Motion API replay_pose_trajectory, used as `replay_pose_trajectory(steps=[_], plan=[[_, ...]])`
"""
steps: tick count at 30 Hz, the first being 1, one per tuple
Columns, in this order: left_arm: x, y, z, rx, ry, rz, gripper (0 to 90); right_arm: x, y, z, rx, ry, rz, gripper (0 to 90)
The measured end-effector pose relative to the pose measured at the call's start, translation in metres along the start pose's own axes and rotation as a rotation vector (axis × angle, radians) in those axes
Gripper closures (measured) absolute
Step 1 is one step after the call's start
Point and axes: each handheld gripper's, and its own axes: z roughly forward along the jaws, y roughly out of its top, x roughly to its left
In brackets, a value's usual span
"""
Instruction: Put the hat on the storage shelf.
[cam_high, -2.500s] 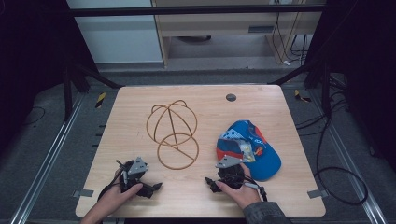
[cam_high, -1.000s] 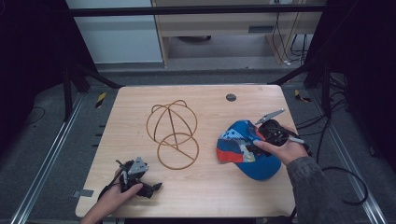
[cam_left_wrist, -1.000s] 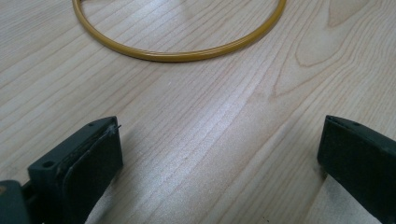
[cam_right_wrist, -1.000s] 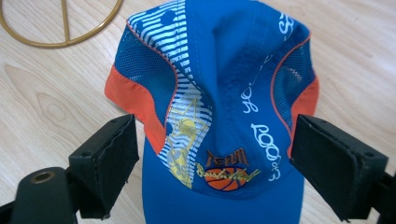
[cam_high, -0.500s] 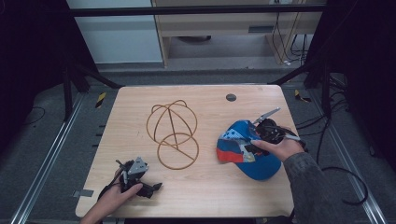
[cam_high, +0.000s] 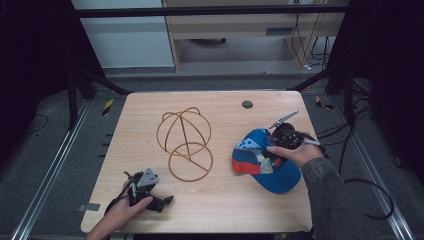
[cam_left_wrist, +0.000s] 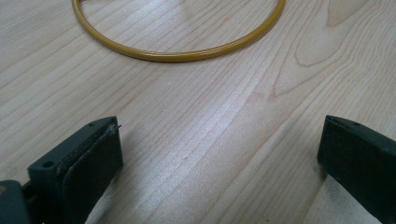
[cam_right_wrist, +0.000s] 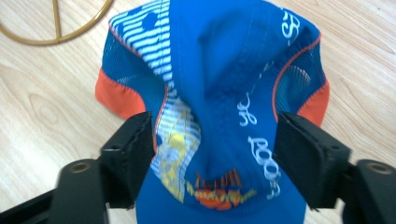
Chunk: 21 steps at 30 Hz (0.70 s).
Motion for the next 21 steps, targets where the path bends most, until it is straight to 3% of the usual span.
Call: replay_pose_trajectory(steps=[6,8,10,11,12,13,21], plan=[[0.000,0.000,0.000,0.000,0.000,0.000,0.0,0.000,-0.002,0.018,0.046,0.009,0.011,44.6],[0.000,0.000,0.000,0.000,0.000,0.000,0.0,-0.001,-0.004,0.024,0.071,0.023,0.001,60.1],[0.000,0.000,0.000,0.000,0.000,0.000,0.0,-0.001,-0.004,0.025,0.069,0.033,-0.005,64.5],[0.000,0.000,0.000,0.000,0.000,0.000,0.0,-0.001,-0.003,0.026,0.070,0.040,-0.006,70.7],[0.000,0.000,0.000,0.000,0.000,0.000,0.0,-0.001,-0.002,0.026,0.073,0.044,-0.022,82.7],[0.000,0.000,0.000,0.000,0.000,0.000,0.0,-0.001,-0.002,0.026,0.067,0.047,-0.021,85.9],[0.000,0.000,0.000,0.000,0.000,0.000,0.0,0.000,-0.001,0.012,0.044,0.058,-0.026,89.8]])
